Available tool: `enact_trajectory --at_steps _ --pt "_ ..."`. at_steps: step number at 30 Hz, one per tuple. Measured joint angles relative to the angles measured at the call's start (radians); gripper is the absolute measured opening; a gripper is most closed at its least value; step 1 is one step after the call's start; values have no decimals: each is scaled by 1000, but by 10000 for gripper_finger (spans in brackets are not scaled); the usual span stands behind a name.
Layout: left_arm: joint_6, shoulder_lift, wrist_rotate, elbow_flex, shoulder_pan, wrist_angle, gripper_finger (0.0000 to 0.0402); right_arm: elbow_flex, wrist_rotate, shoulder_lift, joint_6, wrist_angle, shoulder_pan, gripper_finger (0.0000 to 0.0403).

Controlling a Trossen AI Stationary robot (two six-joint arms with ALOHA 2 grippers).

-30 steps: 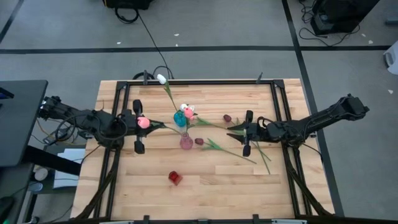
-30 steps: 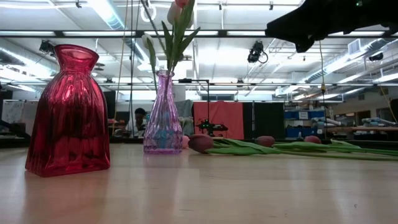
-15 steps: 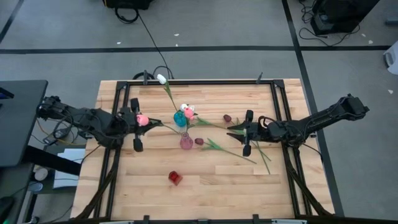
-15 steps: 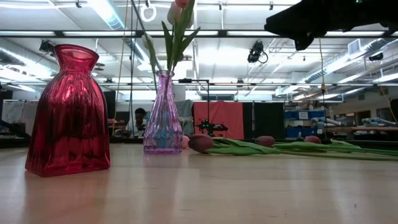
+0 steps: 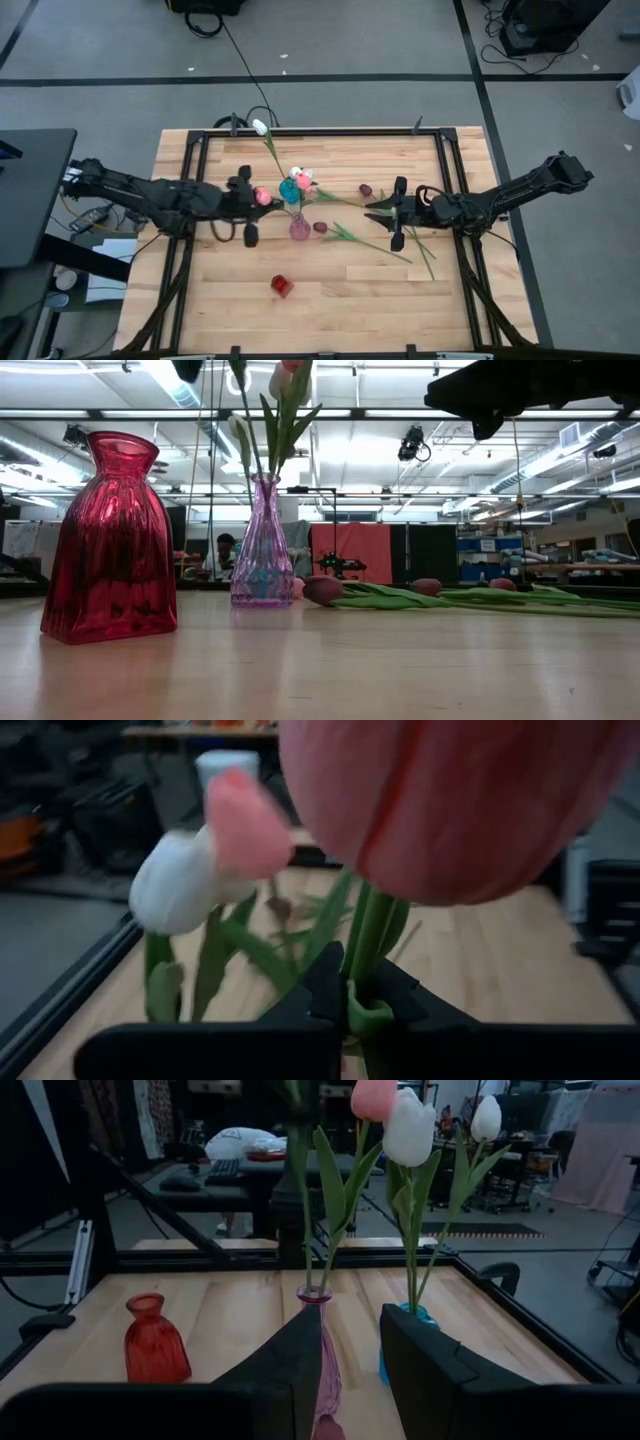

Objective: Sort flowers into vase by color
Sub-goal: Put the right pink tulip into the purple vase

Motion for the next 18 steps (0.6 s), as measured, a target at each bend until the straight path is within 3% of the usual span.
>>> enact_trajectory --at_steps 6,12,18 --pt "-24 81 29 0 90 11 44 0 -3 3 20 -1 0 117" --pt "2 143 67 0 117 26 130 0 5 3 21 -3 0 117" --pt "-16 99 68 -1 108 -95 196 0 20 -2 51 -65 0 117"
